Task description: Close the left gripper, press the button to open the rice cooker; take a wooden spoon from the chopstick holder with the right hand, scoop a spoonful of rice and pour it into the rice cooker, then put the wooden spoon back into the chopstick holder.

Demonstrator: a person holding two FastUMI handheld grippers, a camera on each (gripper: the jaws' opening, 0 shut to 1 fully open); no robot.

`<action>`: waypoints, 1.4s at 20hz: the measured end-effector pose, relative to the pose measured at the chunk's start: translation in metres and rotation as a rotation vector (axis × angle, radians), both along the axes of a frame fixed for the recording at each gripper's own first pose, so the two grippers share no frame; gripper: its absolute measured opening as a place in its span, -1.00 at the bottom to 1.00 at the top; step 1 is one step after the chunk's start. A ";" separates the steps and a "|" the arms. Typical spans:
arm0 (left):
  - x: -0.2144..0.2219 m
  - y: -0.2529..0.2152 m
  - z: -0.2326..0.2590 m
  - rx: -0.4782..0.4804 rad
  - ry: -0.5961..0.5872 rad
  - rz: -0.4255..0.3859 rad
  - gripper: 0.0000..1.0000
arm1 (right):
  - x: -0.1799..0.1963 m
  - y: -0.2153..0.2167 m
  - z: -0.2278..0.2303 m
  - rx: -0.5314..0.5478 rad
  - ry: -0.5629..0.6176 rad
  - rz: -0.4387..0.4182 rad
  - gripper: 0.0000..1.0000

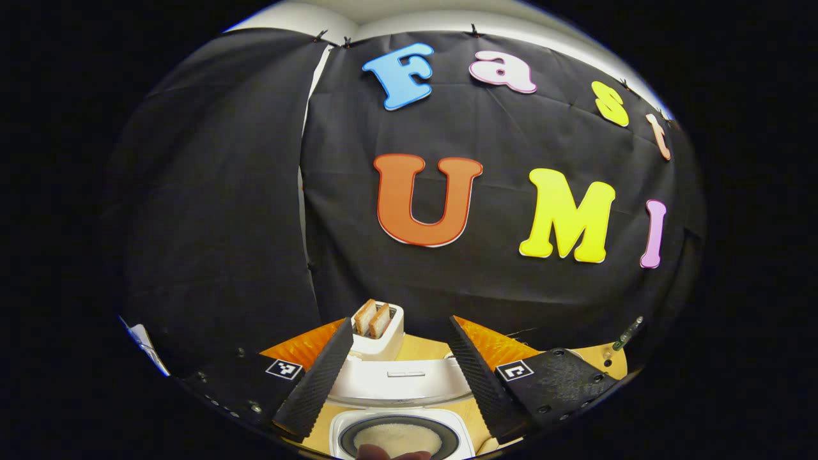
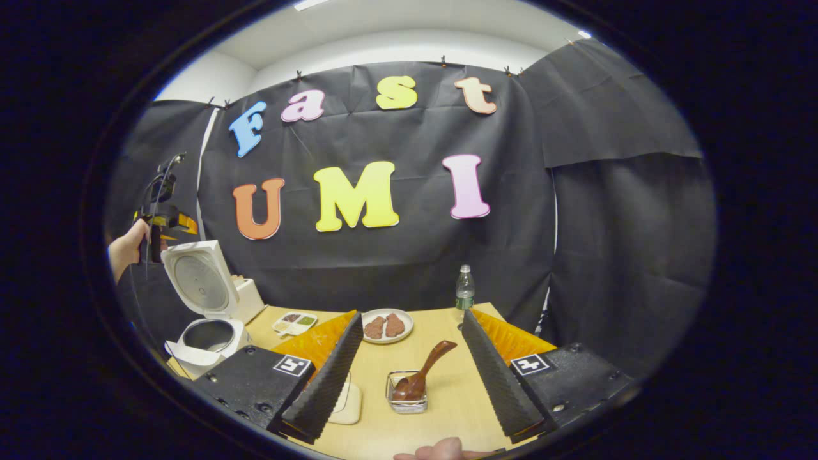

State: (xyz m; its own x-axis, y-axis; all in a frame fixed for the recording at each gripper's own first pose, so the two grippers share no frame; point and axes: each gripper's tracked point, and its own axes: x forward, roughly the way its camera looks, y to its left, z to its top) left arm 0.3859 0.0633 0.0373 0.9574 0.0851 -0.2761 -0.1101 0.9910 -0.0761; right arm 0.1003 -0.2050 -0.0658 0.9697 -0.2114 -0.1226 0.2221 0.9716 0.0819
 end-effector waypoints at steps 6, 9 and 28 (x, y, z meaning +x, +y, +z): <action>0.001 0.002 -0.027 0.007 0.107 0.015 0.94 | 0.016 0.018 0.001 0.001 0.014 0.032 0.96; -0.025 -0.008 -0.033 0.030 0.150 -0.005 0.94 | 0.023 0.035 -0.001 0.005 0.019 0.076 0.97; -0.199 -0.074 -0.183 -0.091 0.457 -0.067 0.94 | -0.013 0.086 -0.038 -0.007 0.102 0.190 0.93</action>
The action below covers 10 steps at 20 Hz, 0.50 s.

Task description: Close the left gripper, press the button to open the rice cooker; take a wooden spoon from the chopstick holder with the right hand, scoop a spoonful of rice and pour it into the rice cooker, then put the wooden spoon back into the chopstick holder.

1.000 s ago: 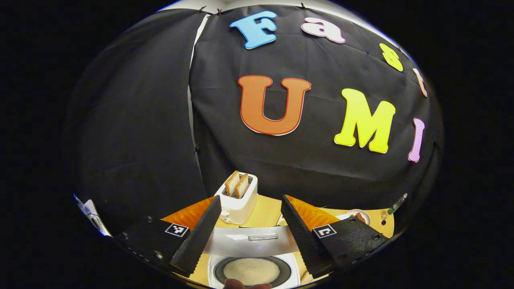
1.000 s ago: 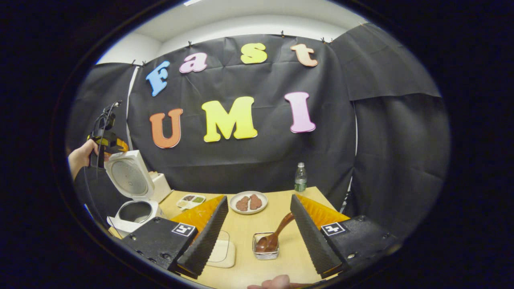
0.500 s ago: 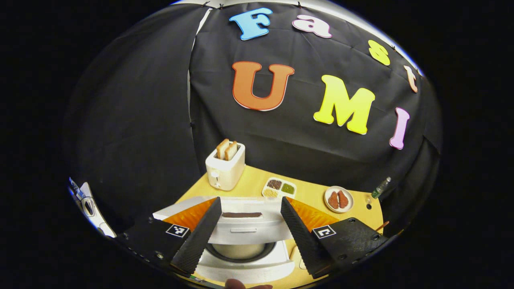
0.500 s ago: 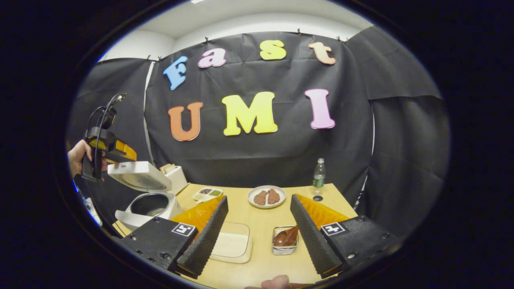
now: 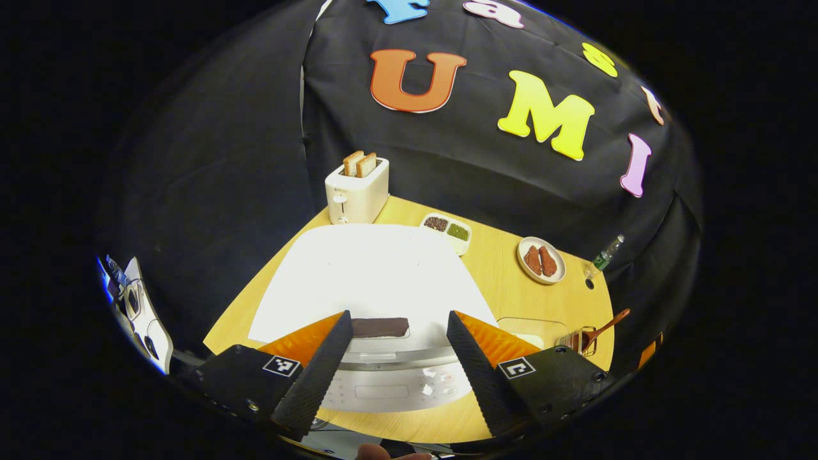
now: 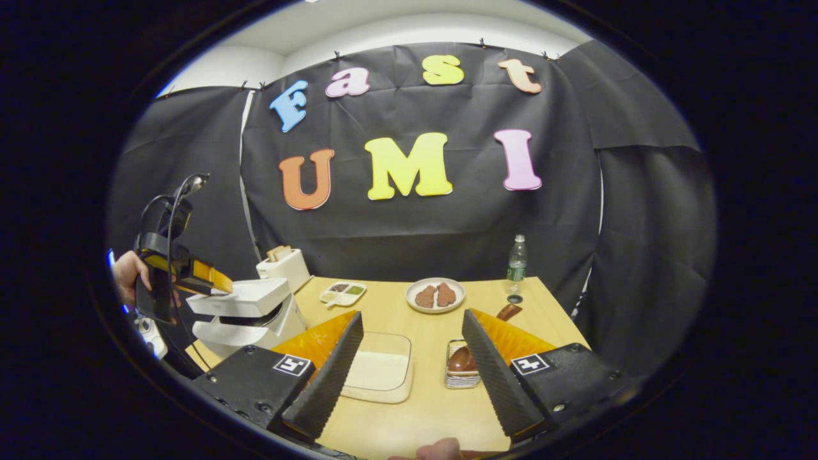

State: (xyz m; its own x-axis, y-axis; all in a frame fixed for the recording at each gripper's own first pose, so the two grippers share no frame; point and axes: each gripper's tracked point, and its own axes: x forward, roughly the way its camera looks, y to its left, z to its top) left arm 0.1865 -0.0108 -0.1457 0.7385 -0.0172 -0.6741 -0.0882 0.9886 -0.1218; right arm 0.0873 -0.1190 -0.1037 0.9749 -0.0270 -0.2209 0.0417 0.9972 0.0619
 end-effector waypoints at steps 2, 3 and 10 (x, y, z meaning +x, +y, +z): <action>-0.003 0.001 -0.015 -0.007 0.039 0.014 0.94 | 0.000 -0.006 0.000 0.006 0.001 -0.010 0.96; -0.004 0.000 -0.020 -0.013 0.055 0.024 0.94 | 0.001 -0.008 -0.001 0.009 0.004 -0.014 0.96; -0.008 0.000 -0.046 -0.040 0.124 0.084 0.92 | 0.004 -0.021 -0.010 0.032 0.030 -0.027 0.97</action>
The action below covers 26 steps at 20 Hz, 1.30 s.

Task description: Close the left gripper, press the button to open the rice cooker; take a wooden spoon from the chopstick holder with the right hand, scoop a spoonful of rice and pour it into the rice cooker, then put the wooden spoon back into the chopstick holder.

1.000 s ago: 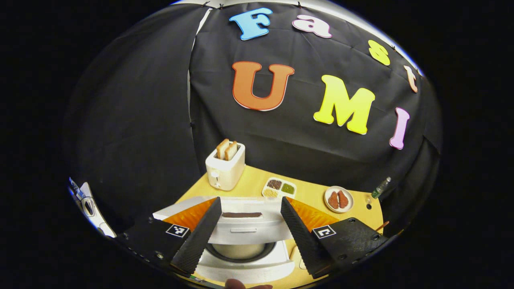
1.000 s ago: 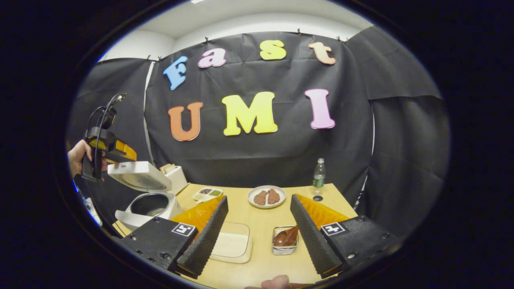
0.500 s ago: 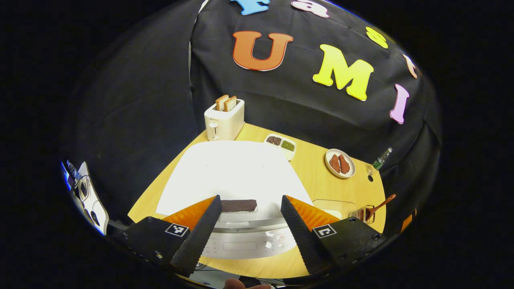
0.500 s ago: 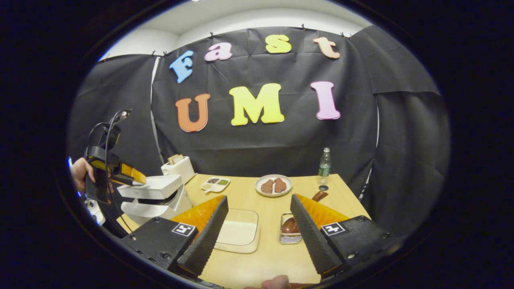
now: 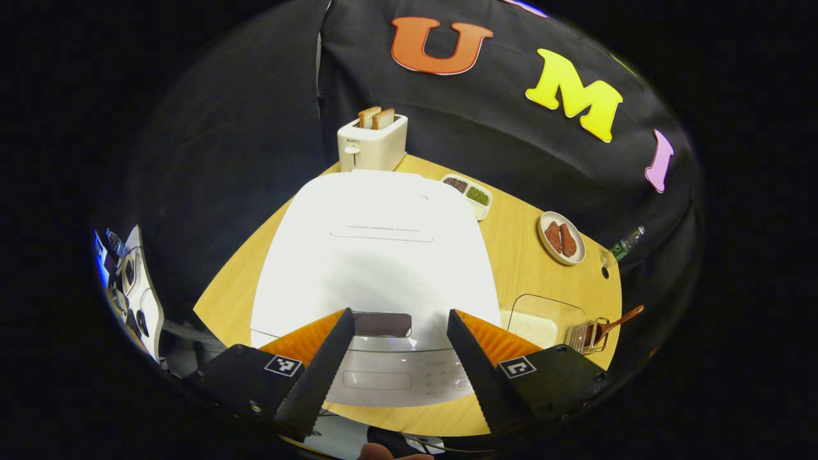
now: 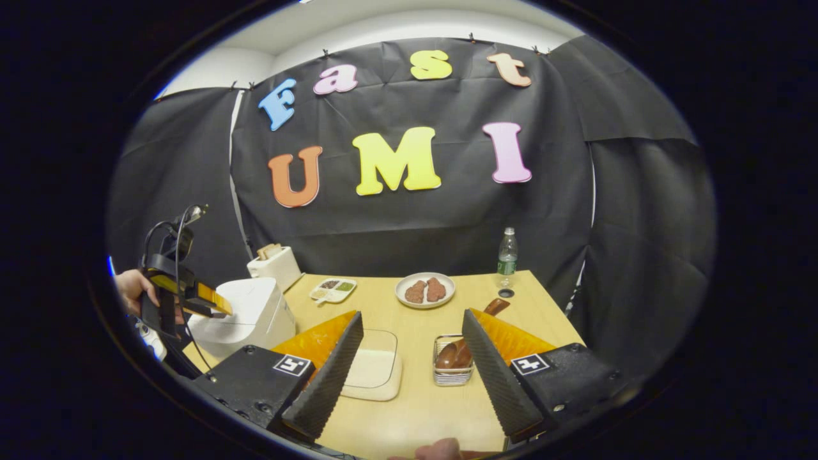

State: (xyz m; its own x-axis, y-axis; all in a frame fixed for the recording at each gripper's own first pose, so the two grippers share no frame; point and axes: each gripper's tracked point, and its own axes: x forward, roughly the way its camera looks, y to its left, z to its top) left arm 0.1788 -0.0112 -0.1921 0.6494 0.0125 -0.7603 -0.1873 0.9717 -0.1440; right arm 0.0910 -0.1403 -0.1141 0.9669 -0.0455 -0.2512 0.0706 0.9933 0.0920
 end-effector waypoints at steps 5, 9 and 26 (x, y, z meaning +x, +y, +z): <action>-0.002 0.000 -0.006 -0.003 0.022 0.027 0.94 | 0.008 0.000 -0.004 0.031 0.006 0.001 0.96; -0.002 0.000 -0.009 0.073 -0.034 -0.001 0.94 | 0.012 0.004 -0.011 0.055 0.019 0.017 1.00; 0.024 0.029 0.080 0.239 -0.444 0.033 0.89 | 0.014 0.017 -0.017 0.066 0.064 0.069 1.00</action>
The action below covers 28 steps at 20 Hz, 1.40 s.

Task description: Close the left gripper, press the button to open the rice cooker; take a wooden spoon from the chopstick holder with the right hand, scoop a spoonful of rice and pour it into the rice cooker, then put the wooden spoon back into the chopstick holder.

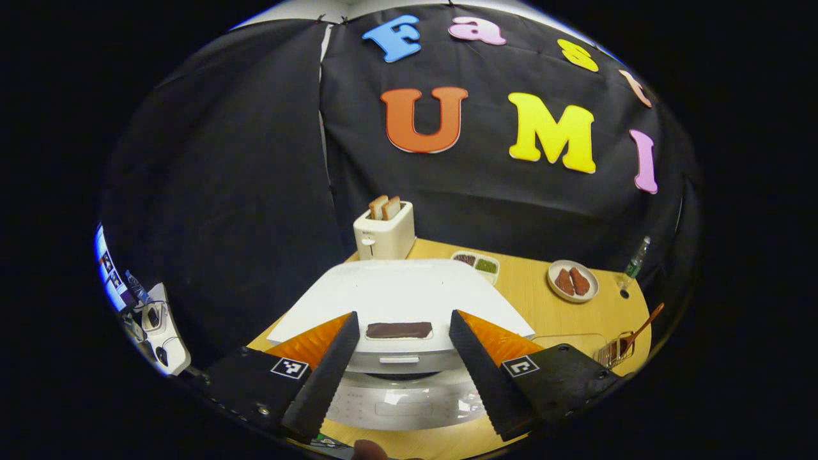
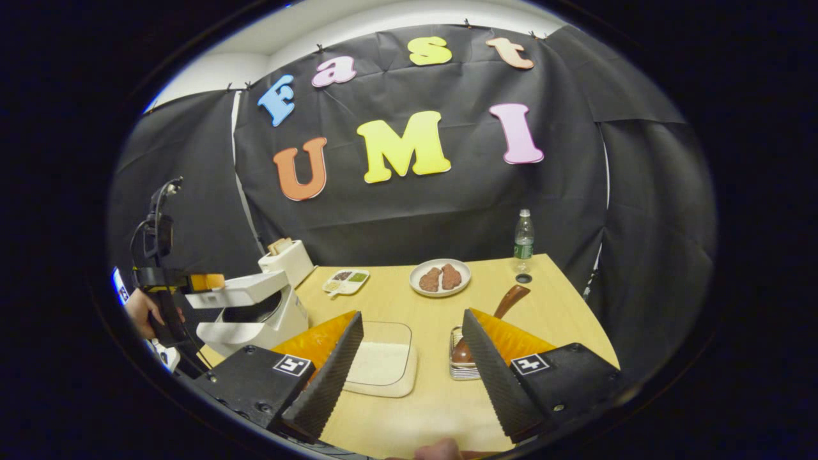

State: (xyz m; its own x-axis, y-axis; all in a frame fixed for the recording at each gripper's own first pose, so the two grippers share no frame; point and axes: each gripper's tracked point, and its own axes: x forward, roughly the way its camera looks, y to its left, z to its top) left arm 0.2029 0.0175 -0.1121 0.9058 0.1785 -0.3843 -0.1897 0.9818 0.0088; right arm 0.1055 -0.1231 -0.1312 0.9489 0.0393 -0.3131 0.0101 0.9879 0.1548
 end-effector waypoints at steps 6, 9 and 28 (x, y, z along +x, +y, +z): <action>-0.023 0.000 -0.047 -0.085 0.207 -0.011 0.89 | 0.007 0.012 -0.002 0.027 0.015 0.021 0.99; -0.040 -0.002 -0.089 -0.127 0.360 0.014 0.90 | 0.008 0.015 -0.004 0.042 0.023 0.025 0.99; -0.029 -0.009 0.006 -0.120 0.029 -0.081 0.85 | -0.004 0.008 0.052 -0.067 -0.091 -0.040 0.96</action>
